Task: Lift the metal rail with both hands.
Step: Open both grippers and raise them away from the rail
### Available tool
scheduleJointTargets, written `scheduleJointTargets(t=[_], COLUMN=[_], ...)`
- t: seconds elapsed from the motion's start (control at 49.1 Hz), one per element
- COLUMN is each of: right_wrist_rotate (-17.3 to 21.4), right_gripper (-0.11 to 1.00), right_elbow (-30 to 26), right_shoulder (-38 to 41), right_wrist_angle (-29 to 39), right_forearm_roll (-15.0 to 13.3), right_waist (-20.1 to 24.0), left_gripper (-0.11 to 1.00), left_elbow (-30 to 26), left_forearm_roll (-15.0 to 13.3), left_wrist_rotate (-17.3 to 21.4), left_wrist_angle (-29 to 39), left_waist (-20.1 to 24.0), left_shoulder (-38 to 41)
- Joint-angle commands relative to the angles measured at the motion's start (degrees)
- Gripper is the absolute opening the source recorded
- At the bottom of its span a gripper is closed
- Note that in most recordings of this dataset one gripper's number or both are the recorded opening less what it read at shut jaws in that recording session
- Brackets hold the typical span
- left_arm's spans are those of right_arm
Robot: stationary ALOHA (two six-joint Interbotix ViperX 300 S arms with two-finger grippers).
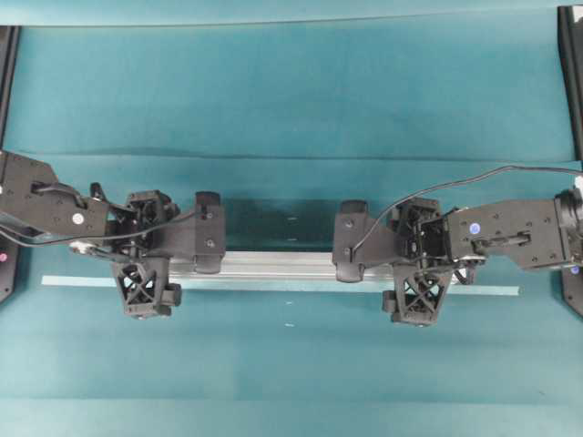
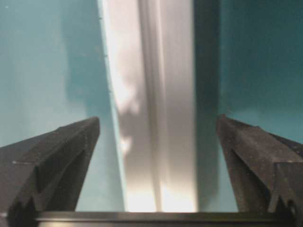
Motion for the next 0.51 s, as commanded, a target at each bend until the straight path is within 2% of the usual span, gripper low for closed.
scheduleJointTargets(t=[0.0,0.204,0.489], right_wrist_rotate=[0.3,1.0,0.9], right_gripper=[0.99,0.99,0.99], right_elbow=[-0.9,-0.9,2.5], right_shoulder=[-3.8,-14.2,-27.2], right_wrist_angle=[0.1,-0.4,-4.7], right_forearm_roll=[0.1,0.1,0.1], right_waist=[-0.7,-1.1,-2.5], left_gripper=[0.98,0.97,0.97], left_elbow=[-0.9,-1.9,-1.6], left_forearm_roll=[-0.1,-0.1,-0.1], left_wrist_rotate=[-0.3,-0.1,0.1], left_wrist_angle=[1.8,5.4,4.9], left_waist=[-0.3,-0.2,-0.1], left_shoulder=[-3.2,-13.9,-29.3])
